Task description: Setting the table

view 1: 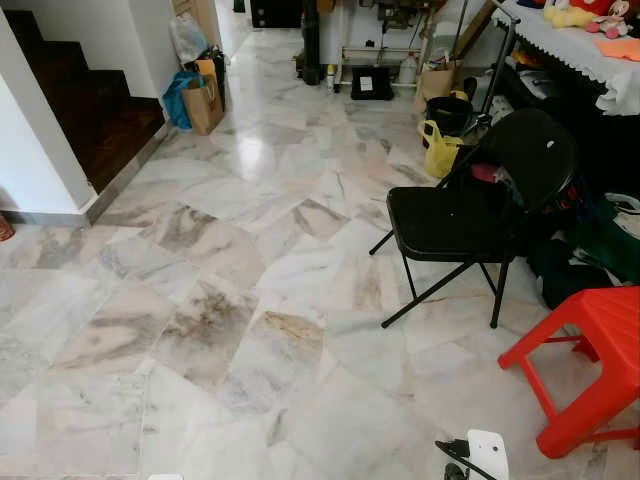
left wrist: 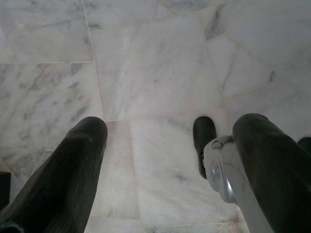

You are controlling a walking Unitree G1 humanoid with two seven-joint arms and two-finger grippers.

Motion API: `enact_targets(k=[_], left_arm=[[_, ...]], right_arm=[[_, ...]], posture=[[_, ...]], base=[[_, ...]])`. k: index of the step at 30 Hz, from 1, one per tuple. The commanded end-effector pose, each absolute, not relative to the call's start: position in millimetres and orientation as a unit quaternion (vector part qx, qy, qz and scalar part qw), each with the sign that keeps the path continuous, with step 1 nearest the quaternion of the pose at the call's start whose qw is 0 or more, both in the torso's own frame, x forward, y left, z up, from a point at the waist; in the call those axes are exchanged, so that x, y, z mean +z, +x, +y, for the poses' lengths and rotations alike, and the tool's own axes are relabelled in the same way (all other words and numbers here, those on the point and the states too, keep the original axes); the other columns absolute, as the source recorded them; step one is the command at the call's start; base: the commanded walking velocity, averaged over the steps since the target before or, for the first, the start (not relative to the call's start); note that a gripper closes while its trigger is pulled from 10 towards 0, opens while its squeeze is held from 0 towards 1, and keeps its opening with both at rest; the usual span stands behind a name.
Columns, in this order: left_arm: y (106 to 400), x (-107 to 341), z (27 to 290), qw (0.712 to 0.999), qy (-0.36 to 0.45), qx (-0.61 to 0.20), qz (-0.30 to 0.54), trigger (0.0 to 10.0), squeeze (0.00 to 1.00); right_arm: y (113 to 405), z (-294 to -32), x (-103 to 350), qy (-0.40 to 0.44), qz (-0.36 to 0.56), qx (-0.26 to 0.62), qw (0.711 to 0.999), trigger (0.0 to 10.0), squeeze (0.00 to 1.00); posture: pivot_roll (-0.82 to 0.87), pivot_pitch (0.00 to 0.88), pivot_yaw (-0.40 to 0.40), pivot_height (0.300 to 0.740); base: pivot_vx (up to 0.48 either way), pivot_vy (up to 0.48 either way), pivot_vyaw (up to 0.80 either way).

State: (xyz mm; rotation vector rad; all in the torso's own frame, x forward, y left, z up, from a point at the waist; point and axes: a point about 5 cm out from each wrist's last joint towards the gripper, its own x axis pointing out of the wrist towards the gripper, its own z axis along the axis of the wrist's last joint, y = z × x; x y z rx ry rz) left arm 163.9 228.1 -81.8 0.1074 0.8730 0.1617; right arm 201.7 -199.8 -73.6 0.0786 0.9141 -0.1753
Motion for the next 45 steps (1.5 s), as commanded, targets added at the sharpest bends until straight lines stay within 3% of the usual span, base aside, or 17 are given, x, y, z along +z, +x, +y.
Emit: enact_targets(k=[1, 45], left_arm=[[170.5, -82.7, 219.8, 0.896, -0.002, 0.062, 0.441, 10.0, 0.0], [168.4, -83.5, 220.1, 0.895, -0.001, 0.062, 0.443, 10.0, 0.0]], right_arm=[[233.0, -186.1, -57.0, 0.069, 0.415, -0.024, 0.907, 10.0, 0.0], [232.5, -186.0, -57.4, 0.061, 0.418, -0.022, 0.906, 10.0, 0.0]], posture=[[0.03, 0.0, -0.028, 0.74], [0.03, 0.0, -0.028, 0.74]], base=[[0.0, 0.0, 0.0], [0.0, 0.0, 0.0]])
